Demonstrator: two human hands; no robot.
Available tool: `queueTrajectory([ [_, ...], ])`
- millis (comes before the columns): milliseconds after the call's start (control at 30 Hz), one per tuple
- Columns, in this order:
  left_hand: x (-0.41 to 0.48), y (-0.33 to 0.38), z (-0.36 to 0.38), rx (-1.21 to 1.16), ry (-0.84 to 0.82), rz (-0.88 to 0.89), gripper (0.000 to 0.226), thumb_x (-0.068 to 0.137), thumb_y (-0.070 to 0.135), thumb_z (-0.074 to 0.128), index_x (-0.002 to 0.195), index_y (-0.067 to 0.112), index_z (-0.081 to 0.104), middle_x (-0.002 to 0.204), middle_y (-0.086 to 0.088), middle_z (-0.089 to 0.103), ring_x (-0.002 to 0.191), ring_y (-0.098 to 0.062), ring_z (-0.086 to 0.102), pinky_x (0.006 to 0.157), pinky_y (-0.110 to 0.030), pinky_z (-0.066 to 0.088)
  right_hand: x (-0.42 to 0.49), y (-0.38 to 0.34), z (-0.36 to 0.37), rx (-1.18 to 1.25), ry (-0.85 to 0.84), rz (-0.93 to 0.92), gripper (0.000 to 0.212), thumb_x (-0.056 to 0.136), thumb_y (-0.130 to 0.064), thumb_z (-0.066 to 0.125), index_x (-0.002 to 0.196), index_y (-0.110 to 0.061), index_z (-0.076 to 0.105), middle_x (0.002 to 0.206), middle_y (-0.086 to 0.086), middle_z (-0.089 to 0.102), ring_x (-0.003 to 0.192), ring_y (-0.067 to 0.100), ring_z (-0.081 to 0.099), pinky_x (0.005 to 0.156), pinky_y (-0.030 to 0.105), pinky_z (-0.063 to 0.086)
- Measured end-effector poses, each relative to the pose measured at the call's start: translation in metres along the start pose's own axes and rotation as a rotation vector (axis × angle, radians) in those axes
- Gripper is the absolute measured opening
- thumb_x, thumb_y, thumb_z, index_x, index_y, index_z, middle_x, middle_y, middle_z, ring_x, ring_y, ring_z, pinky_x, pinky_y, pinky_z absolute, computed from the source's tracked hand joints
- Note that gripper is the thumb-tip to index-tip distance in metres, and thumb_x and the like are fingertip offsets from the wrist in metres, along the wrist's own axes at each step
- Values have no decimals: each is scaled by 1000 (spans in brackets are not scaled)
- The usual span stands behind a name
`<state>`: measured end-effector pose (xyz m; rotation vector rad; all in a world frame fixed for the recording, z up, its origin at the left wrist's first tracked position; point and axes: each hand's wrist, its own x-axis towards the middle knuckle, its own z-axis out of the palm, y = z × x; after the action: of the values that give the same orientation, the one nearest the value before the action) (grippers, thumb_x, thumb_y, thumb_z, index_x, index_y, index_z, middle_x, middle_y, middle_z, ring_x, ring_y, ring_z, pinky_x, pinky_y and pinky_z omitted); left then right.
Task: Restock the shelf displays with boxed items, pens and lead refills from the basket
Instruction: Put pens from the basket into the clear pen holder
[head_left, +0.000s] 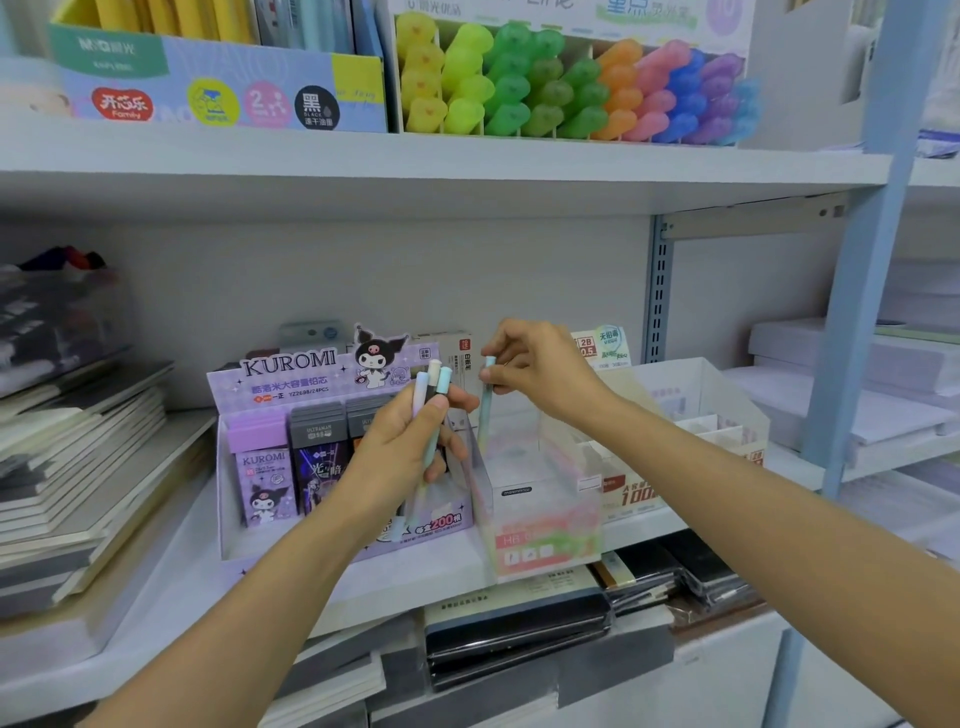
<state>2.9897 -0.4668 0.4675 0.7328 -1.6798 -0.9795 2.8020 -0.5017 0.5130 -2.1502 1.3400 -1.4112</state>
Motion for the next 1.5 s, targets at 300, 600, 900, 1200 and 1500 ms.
queueTrajectory([
  [300,-5,8,2,-119,23,-16,27,102,20,42,108,13,67,86,4,63,65,-9,57,52,-22,45,-1,-5,3,-243,4,-89,16,87,-14,71,100,-6,75,94,7,65,78,21,64,62,29,57],
  [600,-10,20,7,-184,-29,-29,25,102,18,44,103,7,66,80,-4,67,65,-10,61,62,-21,52,-26,-31,-2,319,-172,1,7,88,-21,69,89,-16,73,75,-8,71,72,2,65,63,14,47],
  [900,-13,27,7,-241,-83,-120,26,102,22,43,116,10,61,87,-16,73,70,-25,68,61,-32,59,-28,-36,-20,530,-22,78,13,91,-4,63,104,-2,64,87,15,70,67,12,67,66,21,54],
  [1200,-7,20,0,-232,7,-256,27,104,23,36,115,17,59,59,4,36,43,-8,25,38,-18,18,-16,-18,-57,183,214,69,18,93,-8,61,107,4,63,87,19,70,69,16,68,67,22,57],
  [1500,-12,13,1,-189,-22,-162,26,104,26,38,100,10,58,62,-2,51,50,-15,48,45,-24,42,-14,6,-15,-14,66,-21,4,92,-8,63,92,-12,63,74,1,67,70,18,69,68,26,56],
])
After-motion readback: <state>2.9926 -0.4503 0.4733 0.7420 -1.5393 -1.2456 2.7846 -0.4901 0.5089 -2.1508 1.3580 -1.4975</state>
